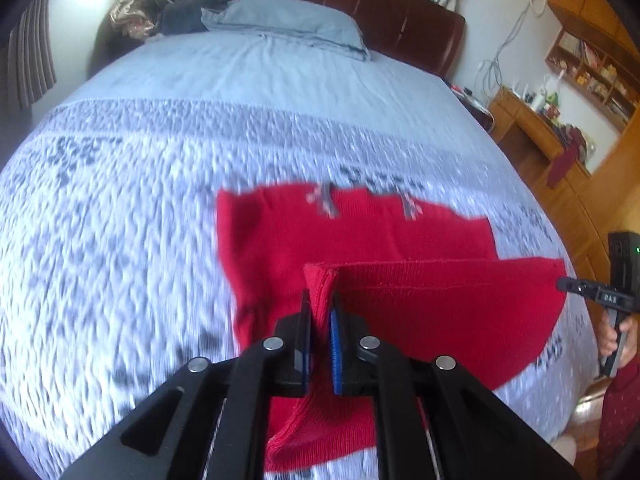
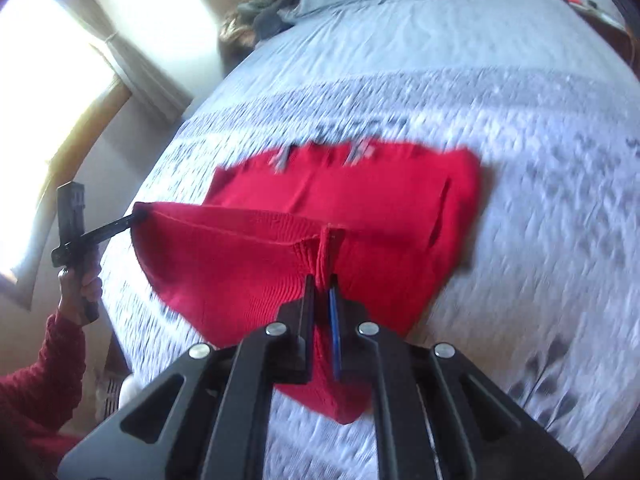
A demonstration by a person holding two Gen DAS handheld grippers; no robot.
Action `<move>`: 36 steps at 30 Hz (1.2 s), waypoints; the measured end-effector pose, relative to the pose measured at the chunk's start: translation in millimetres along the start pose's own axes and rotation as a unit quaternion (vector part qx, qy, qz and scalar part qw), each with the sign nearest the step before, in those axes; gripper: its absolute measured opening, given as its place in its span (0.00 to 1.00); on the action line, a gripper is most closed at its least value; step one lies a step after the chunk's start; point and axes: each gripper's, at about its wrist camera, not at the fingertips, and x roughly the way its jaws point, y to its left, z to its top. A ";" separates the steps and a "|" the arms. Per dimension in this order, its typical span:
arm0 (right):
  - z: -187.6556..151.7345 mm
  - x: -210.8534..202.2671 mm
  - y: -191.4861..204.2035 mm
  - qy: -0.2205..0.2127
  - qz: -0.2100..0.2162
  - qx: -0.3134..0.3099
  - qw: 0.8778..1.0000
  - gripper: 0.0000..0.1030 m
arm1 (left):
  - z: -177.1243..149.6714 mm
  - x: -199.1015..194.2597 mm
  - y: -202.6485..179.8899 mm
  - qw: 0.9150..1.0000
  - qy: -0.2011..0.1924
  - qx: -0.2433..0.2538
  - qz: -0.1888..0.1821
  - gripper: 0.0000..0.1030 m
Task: Fold small clothes
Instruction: 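Lift the ribbed hem with both grippers and fold it toward the collar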
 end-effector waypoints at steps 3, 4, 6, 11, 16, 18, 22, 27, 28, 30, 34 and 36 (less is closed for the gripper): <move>39.6 17.5 -14.9 -0.004 -0.017 0.015 1.000 0.05 | 46.9 34.3 3.6 1.000 -0.008 -0.013 0.015 0.07; 50.8 25.8 -18.9 -0.003 -0.023 0.020 1.000 0.05 | 62.7 51.6 6.1 1.000 -0.005 -0.019 0.025 0.07; 71.7 43.8 -30.5 0.001 -0.034 0.029 0.999 0.05 | 82.1 77.9 8.8 0.999 -0.002 -0.022 0.043 0.07; 116.9 108.0 -57.3 0.023 -0.072 0.042 0.996 0.05 | 106.0 143.4 22.7 0.996 0.013 -0.037 0.078 0.07; 122.2 167.8 -83.1 0.060 -0.116 0.061 0.990 0.05 | 92.4 204.9 39.4 0.990 0.061 -0.036 0.118 0.08; 115.4 185.6 -88.6 0.078 -0.134 0.060 0.986 0.05 | 81.7 221.6 45.2 0.988 0.077 -0.033 0.127 0.10; 106.6 185.7 -95.0 0.071 -0.130 0.073 0.986 0.14 | 73.8 218.4 42.9 0.988 0.074 -0.013 0.137 0.20; 83.5 141.6 -86.1 0.069 -0.127 0.065 0.987 0.18 | 61.2 175.0 36.5 0.984 0.076 0.008 0.160 0.40; 74.4 132.2 -82.2 0.072 -0.121 0.059 0.988 0.19 | 50.4 159.4 36.4 0.986 0.075 0.012 0.152 0.43; 51.6 113.4 -74.2 0.079 -0.102 0.053 0.990 0.19 | 29.4 138.8 37.9 0.982 0.087 0.013 0.170 0.53; -14.7 89.9 -61.8 0.120 -0.026 0.063 0.990 0.28 | -24.4 103.5 43.7 0.980 0.106 -0.003 0.168 0.55; -35.9 88.3 -55.8 0.134 -0.016 0.062 0.989 0.31 | -51.7 89.5 45.5 0.980 0.117 -0.023 0.158 0.55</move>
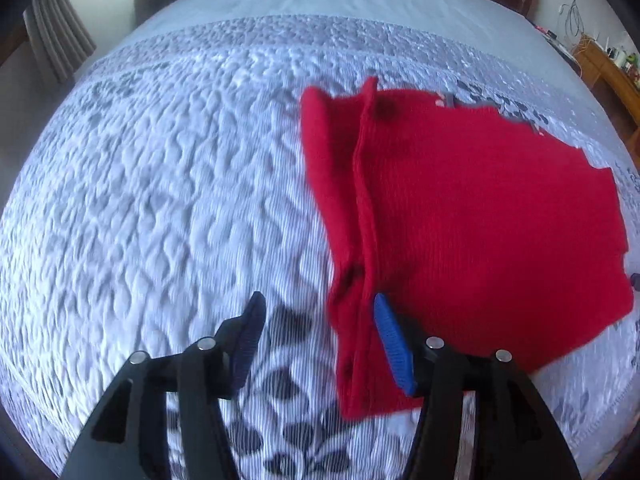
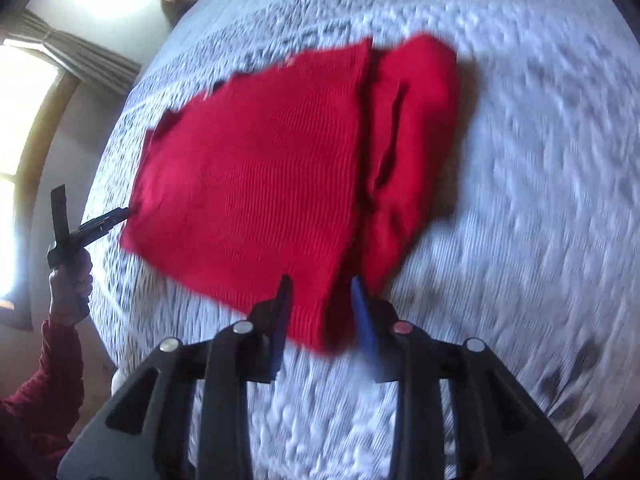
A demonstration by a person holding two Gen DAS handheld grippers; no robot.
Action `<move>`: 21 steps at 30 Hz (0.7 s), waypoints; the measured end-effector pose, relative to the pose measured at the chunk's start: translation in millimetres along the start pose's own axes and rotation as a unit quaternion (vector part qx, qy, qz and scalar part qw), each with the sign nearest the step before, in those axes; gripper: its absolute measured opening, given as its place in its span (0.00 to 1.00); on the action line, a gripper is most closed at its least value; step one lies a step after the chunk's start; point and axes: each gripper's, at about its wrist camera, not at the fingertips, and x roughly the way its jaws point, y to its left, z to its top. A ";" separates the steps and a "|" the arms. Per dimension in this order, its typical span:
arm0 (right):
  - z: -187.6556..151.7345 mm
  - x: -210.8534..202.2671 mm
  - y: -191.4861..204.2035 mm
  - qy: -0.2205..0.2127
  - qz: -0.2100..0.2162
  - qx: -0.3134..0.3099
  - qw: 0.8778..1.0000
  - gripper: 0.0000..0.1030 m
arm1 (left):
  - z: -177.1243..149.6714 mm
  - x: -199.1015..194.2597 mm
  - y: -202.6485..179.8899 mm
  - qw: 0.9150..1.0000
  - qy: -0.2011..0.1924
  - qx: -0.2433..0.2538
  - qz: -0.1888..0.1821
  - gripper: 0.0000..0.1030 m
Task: Fold small clothes
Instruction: 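Lift the ribbed hem with both grippers and fold it toward the collar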
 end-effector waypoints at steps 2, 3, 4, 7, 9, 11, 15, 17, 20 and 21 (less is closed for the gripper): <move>-16.2 3.9 5.6 0.005 0.018 -0.008 1.000 0.31 | -19.8 -2.3 -0.1 1.000 0.007 -0.002 -0.003 0.55; -19.3 6.2 8.2 0.005 0.021 -0.009 1.000 0.31 | -26.0 -3.7 -1.8 1.000 0.009 -0.002 -0.005 0.56; -21.1 9.0 11.0 0.005 0.018 -0.011 1.000 0.31 | -30.9 -4.0 -4.7 1.000 0.011 -0.001 -0.010 0.56; -19.2 12.0 17.0 -0.003 0.026 -0.015 1.000 0.04 | -31.7 -0.4 -10.3 1.000 0.020 -0.009 -0.010 0.57; -20.6 8.2 19.1 -0.004 0.037 -0.011 0.999 0.03 | -27.8 5.5 -8.3 0.999 0.028 -0.025 -0.016 0.51; -25.0 3.7 21.8 0.005 0.020 -0.025 0.999 0.03 | -25.3 9.0 -3.8 0.998 0.038 -0.041 -0.034 0.37; -41.0 7.4 9.0 0.048 -0.042 -0.035 0.997 0.02 | -25.7 13.4 0.1 0.997 0.049 -0.041 -0.042 0.33; -44.1 15.8 6.2 0.051 -0.039 -0.030 0.997 0.03 | -27.4 15.6 -2.3 0.998 0.048 -0.037 -0.036 0.33; -42.6 15.8 7.9 0.035 -0.024 -0.021 0.999 0.06 | -27.5 13.8 -4.5 0.997 0.047 -0.038 -0.040 0.35; -42.4 11.6 9.8 0.029 -0.013 -0.017 0.999 0.08 | -27.3 11.4 -3.9 0.997 0.048 -0.038 -0.043 0.36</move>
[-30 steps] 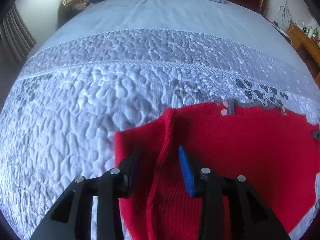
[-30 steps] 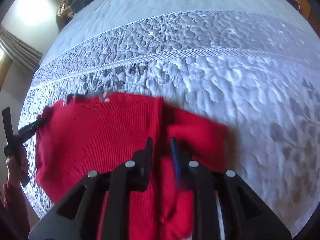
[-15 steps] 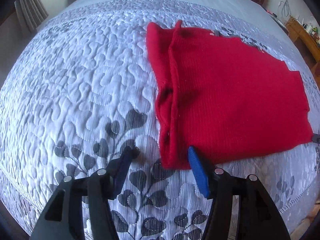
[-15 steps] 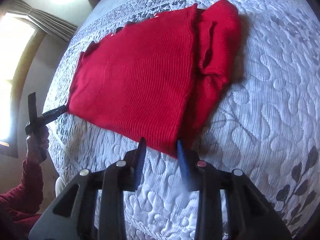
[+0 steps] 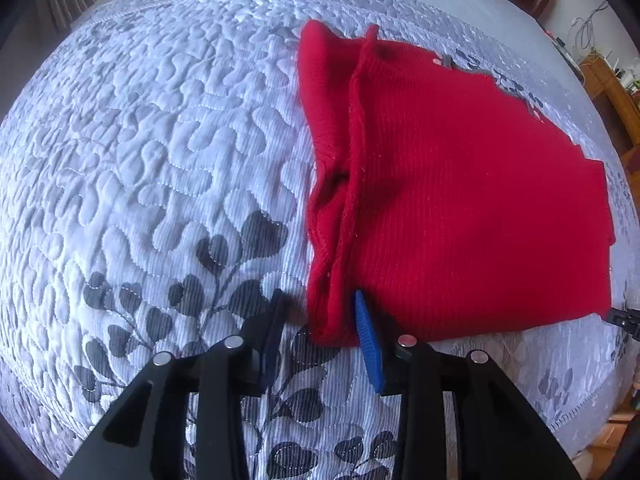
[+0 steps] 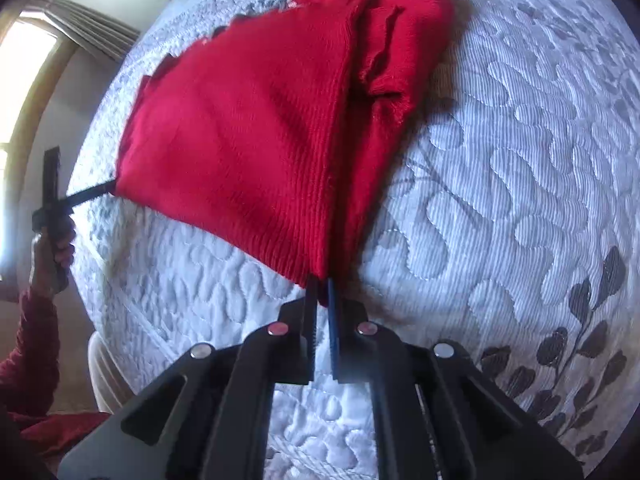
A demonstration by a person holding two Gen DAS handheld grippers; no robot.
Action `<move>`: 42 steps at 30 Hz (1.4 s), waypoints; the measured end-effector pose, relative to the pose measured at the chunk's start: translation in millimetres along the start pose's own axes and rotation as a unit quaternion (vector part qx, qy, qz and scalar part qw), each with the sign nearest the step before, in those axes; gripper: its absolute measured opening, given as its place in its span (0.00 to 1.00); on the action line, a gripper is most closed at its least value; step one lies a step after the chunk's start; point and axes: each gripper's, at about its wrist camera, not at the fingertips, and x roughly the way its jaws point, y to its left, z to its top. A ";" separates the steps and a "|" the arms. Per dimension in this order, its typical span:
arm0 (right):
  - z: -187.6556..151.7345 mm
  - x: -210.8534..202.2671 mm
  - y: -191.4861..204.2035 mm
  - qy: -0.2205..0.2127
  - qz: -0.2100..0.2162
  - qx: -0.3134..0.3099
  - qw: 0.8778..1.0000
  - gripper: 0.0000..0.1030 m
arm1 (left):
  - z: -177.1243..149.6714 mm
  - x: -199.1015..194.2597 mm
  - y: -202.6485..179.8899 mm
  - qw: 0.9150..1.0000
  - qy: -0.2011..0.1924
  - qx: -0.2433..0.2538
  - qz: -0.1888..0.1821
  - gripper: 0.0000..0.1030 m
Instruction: Fold small clothes
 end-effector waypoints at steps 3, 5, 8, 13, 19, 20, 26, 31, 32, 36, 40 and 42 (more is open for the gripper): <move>-6.3 -16.0 0.0 -0.013 0.000 0.003 1.000 0.42 | -2.8 -14.2 9.3 0.999 0.005 -0.020 -0.038 0.57; -8.0 -29.7 -7.4 -0.029 0.018 0.020 0.999 0.56 | -3.5 -20.2 15.0 0.998 0.003 -0.030 -0.061 0.66; -4.3 -28.8 -25.3 -0.028 0.063 0.073 0.995 0.60 | 0.4 -14.7 14.5 0.998 0.009 -0.027 -0.053 0.66; 8.6 -7.1 -34.7 -0.016 0.072 0.101 0.992 0.60 | 14.2 3.1 7.2 0.997 0.019 -0.035 -0.068 0.67; 36.3 19.1 -20.1 -0.007 0.097 0.103 0.990 0.49 | 29.3 14.1 -6.7 0.996 0.031 -0.037 -0.081 0.49; 38.9 22.7 -20.5 -0.007 0.103 0.106 0.989 0.39 | 30.6 15.3 -7.9 0.994 0.036 -0.040 -0.095 0.37; 39.8 24.4 -18.3 -0.008 0.093 0.106 0.990 0.09 | 31.2 19.0 -0.4 0.988 0.054 -0.085 -0.121 0.14; 28.6 1.0 -6.9 -0.015 0.045 0.072 0.996 0.08 | 19.9 0.1 -9.1 0.992 0.040 -0.066 -0.097 0.12; 26.3 -2.9 -5.0 -0.014 0.038 0.067 0.997 0.08 | 15.4 -4.3 -14.3 0.993 0.042 -0.056 -0.094 0.12; 5.3 -18.0 -1.2 -0.005 0.014 0.050 0.999 0.08 | -3.2 -16.6 -29.1 0.995 0.046 -0.024 -0.085 0.12; -32.5 -24.2 -0.8 0.010 0.003 0.045 0.999 0.08 | -28.2 -24.2 -39.7 0.996 0.052 -0.002 -0.078 0.12; -53.7 -26.5 -0.3 0.016 0.001 0.044 0.999 0.08 | -42.5 -26.3 -45.5 0.996 0.054 0.004 -0.075 0.12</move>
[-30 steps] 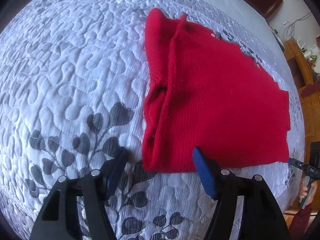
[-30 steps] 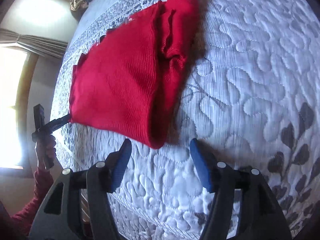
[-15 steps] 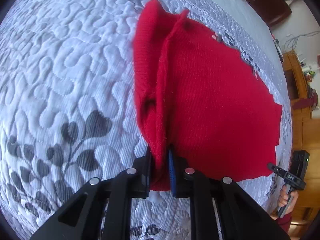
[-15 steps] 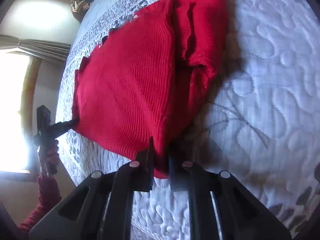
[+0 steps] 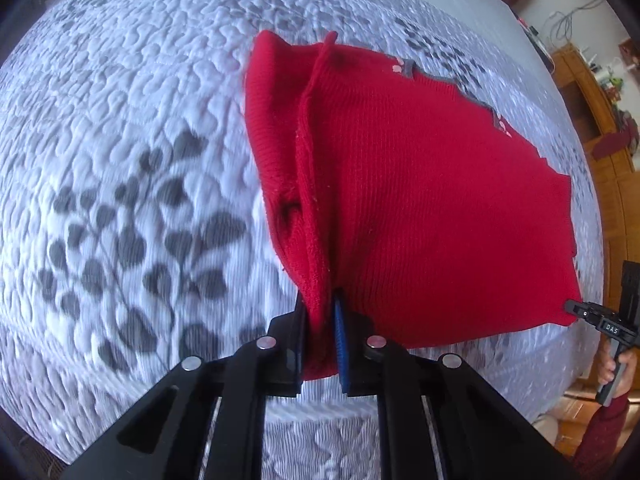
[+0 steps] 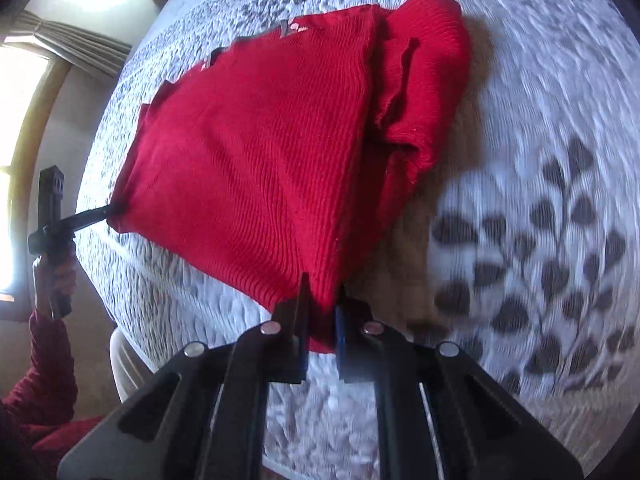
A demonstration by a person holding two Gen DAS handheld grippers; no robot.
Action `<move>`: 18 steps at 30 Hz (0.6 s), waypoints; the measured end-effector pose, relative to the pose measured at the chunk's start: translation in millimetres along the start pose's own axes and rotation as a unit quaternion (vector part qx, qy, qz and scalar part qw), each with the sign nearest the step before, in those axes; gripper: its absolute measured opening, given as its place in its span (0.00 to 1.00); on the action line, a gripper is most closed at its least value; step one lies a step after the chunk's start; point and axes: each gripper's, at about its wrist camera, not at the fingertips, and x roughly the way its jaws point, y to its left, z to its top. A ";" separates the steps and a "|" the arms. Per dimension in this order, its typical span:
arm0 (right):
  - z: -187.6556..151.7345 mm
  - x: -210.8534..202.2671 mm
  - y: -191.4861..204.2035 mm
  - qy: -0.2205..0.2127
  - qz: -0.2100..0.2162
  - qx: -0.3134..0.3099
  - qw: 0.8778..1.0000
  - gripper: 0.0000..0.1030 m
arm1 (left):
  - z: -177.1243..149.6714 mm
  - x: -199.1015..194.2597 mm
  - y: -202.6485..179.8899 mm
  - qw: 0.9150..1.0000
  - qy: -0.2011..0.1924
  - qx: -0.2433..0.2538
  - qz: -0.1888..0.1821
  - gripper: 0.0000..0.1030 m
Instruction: Fold small clothes
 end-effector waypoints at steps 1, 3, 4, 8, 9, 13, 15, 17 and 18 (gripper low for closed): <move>-7.4 -2.0 0.5 0.000 -0.001 0.000 1.000 0.08 | -10.0 -0.5 -2.3 1.000 0.002 0.003 0.000 0.12; -25.5 -5.2 0.0 0.001 0.000 0.000 1.000 0.08 | -24.9 -0.5 -5.3 1.000 0.004 0.008 0.000 0.12; -35.5 -6.5 -1.4 0.002 0.001 0.000 1.000 0.08 | -32.9 -0.2 -6.7 1.000 0.006 0.010 0.000 0.12; -62.7 -8.5 -11.4 0.000 0.016 0.017 1.000 0.08 | -62.1 3.1 -7.8 1.000 0.014 0.012 -0.005 0.13; -67.1 -7.5 -14.1 0.003 0.018 0.020 1.000 0.08 | -66.0 3.1 -8.2 1.000 0.012 0.012 -0.005 0.13; -81.3 8.1 -15.4 0.014 0.013 0.018 1.000 0.08 | -71.8 6.1 -8.8 1.000 0.006 0.013 0.001 0.13; -79.1 10.3 -19.2 0.010 0.019 0.030 0.999 0.10 | -71.9 11.1 -10.0 1.000 0.010 0.021 0.009 0.15; -75.2 7.6 -17.7 0.005 0.023 0.031 0.999 0.15 | -70.8 8.6 -14.0 0.999 0.009 0.031 0.021 0.20; -74.5 0.6 -15.7 -0.004 0.020 0.028 0.999 0.19 | -68.9 6.4 -17.2 0.999 0.008 0.035 0.025 0.26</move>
